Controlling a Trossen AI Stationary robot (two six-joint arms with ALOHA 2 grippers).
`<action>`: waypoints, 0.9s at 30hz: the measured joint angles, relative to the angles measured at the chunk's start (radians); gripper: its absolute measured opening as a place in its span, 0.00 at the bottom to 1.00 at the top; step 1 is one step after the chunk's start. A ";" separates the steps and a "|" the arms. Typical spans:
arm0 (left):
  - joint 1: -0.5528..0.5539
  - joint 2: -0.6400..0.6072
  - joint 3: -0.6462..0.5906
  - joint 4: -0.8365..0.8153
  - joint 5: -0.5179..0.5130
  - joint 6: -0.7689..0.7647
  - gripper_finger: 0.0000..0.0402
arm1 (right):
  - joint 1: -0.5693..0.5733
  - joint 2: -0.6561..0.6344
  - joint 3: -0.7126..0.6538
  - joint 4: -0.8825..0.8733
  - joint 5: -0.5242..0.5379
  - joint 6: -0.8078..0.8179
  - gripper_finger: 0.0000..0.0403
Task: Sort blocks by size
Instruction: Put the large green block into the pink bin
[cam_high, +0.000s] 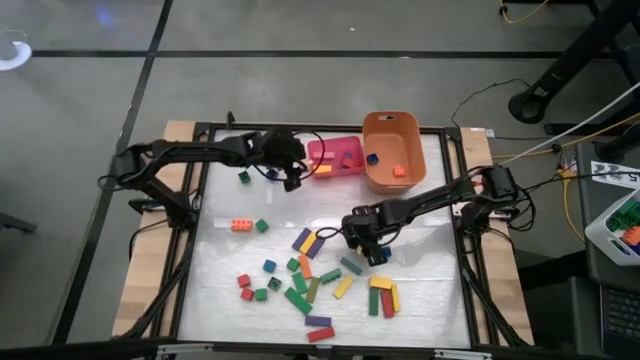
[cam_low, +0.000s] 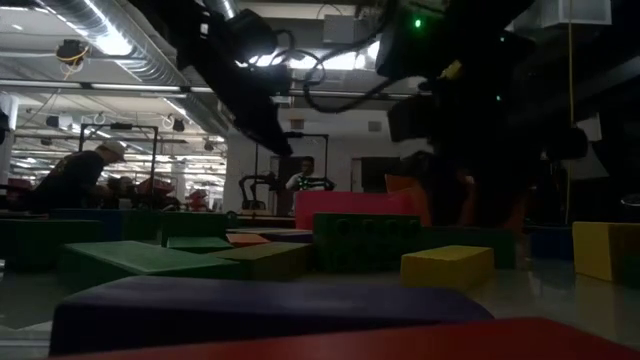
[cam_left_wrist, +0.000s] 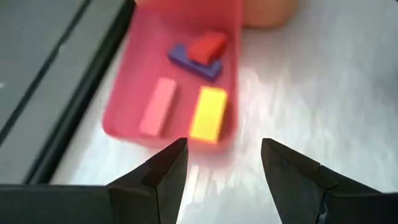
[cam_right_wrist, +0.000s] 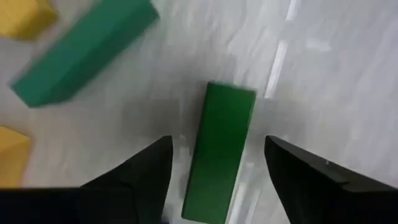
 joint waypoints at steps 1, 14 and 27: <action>-0.008 -0.010 0.000 -0.029 0.001 0.000 0.48 | 0.000 0.010 0.000 0.004 0.000 0.000 0.62; -0.158 -0.166 0.000 -0.350 0.008 -0.081 0.48 | -0.031 0.028 0.047 0.009 0.073 -0.118 0.23; -0.288 -0.183 -0.001 -0.698 0.007 -0.483 0.48 | -0.257 0.027 0.277 0.028 0.285 -0.548 0.25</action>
